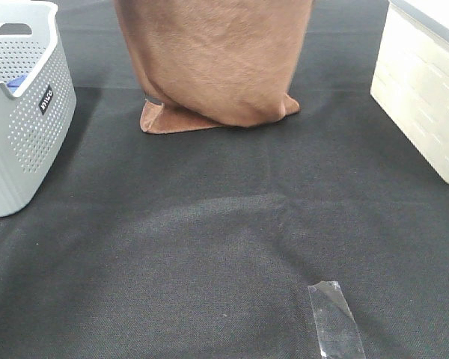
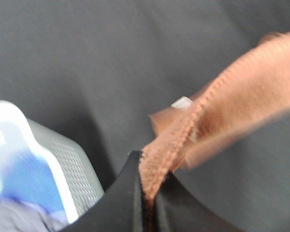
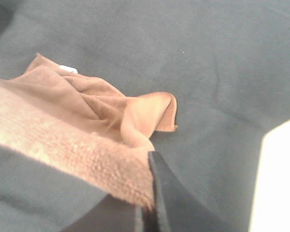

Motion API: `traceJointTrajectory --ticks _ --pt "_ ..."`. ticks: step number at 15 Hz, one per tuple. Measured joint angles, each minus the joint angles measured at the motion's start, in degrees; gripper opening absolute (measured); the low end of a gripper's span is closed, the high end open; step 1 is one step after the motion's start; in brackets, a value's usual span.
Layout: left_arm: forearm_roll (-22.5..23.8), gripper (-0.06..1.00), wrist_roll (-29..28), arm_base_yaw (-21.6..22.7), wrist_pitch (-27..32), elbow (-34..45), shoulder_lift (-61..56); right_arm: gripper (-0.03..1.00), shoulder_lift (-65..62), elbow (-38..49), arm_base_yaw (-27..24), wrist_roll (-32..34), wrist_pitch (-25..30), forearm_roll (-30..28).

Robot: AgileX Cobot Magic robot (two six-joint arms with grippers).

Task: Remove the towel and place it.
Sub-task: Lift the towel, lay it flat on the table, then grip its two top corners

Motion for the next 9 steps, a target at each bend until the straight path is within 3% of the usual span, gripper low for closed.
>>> traceJointTrajectory --ticks 3,6,9 --pt "-5.79 0.00 0.00 0.00 0.00 14.09 -7.22 0.01 -7.51 8.37 0.00 1.78 0.00 0.00" --pt "-7.79 0.00 -0.46 0.00 -0.11 33.46 -22.00 0.01 -20.57 26.47 0.06 3.15 0.40 0.23" --pt "-11.63 0.00 -1.55 -0.34 -0.63 50.36 -36.67 0.01 -33.06 40.85 0.46 4.64 0.40 4.30"
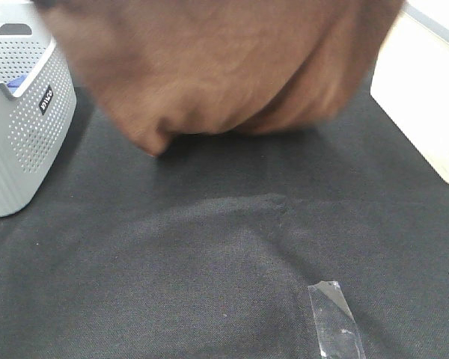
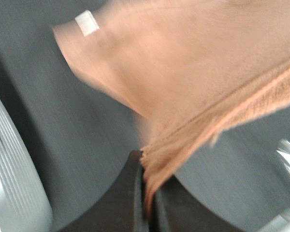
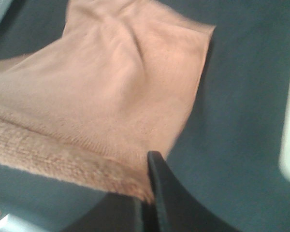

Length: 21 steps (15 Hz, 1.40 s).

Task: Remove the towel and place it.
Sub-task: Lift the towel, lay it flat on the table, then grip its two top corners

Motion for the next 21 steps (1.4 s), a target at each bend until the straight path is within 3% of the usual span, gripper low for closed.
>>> traceJointTrajectory --ticks 3,9,16,21 --pt "-3.04 0.00 -0.57 -0.11 -0.74 14.55 -13.69 0.01 -10.37 12.49 0.17 1.60 0.00 3.72" --pt "-8.48 0.00 -4.18 -0.29 -1.78 32.83 -32.09 0.01 -22.00 31.34 0.34 4.76 -0.17 10.26" --pt "-16.39 0.00 -4.53 -0.29 -1.83 49.33 -35.18 0.01 -31.74 47.10 0.34 6.65 -0.17 13.58" --pt "-19.88 0.00 -4.41 -0.29 -1.83 58.96 -32.54 0.01 -28.25 58.27 0.34 7.05 -0.29 15.76"
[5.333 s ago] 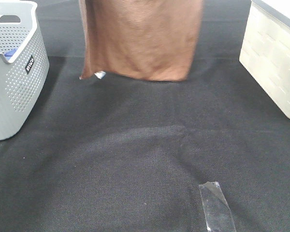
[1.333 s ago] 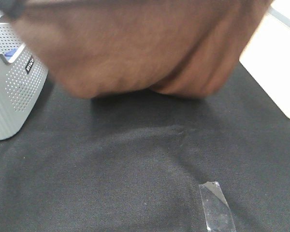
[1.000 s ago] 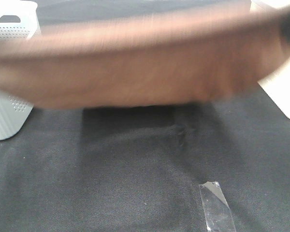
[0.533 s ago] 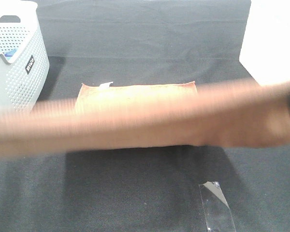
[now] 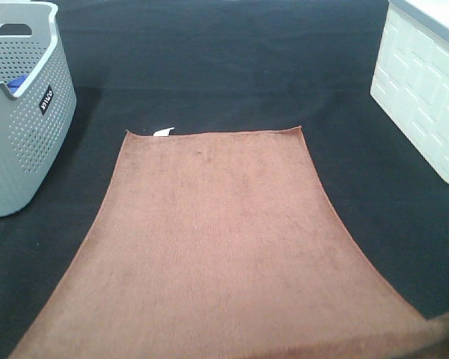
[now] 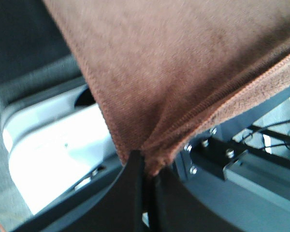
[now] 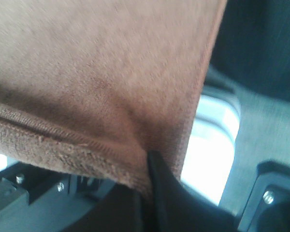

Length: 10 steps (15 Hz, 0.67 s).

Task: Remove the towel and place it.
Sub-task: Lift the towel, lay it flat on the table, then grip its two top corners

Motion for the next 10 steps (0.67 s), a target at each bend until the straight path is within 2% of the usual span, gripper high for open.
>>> traceJointTrajectory --ticks 2,7,10 --pt "-0.29 0.00 0.00 0.06 -0.06 0.63 3.55 0.01 3.90 0.69 -0.06 -0.06 -0.06 0.23" --pt "-0.40 0.00 2.58 0.17 -0.17 0.74 16.04 0.01 17.65 0.69 -0.06 -5.33 -0.52 0.06" --pt "-1.20 0.00 5.04 0.23 -0.29 0.74 22.80 0.01 25.15 0.69 -0.06 -8.25 -3.55 -0.11"
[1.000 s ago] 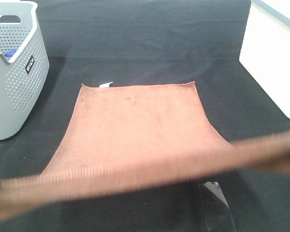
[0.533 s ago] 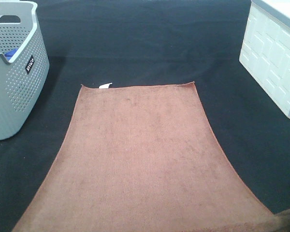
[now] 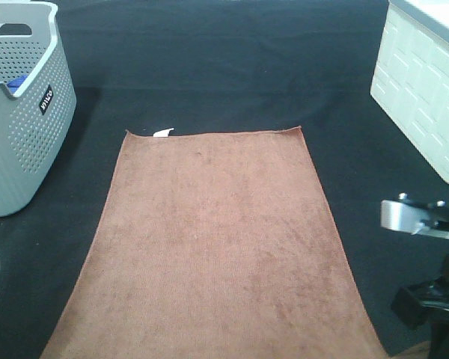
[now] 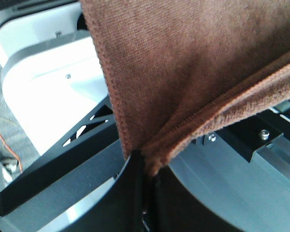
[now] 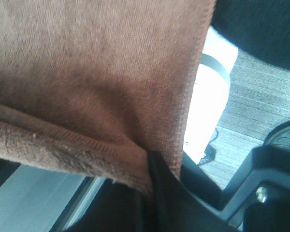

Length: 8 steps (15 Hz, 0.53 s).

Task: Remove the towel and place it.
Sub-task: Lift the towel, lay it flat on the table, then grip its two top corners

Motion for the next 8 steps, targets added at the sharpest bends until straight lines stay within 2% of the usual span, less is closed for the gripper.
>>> traceJointTrajectory --ticks 5,8 --pt "-0.17 0.00 2.35 0.06 -2.75 0.06 5.56 0.01 7.16 0.00 -0.17 -6.93 -4.70 2.12" --pt "-0.06 0.01 3.44 0.06 -2.86 0.34 5.61 0.01 8.08 0.00 -0.29 -8.77 -5.33 3.04"
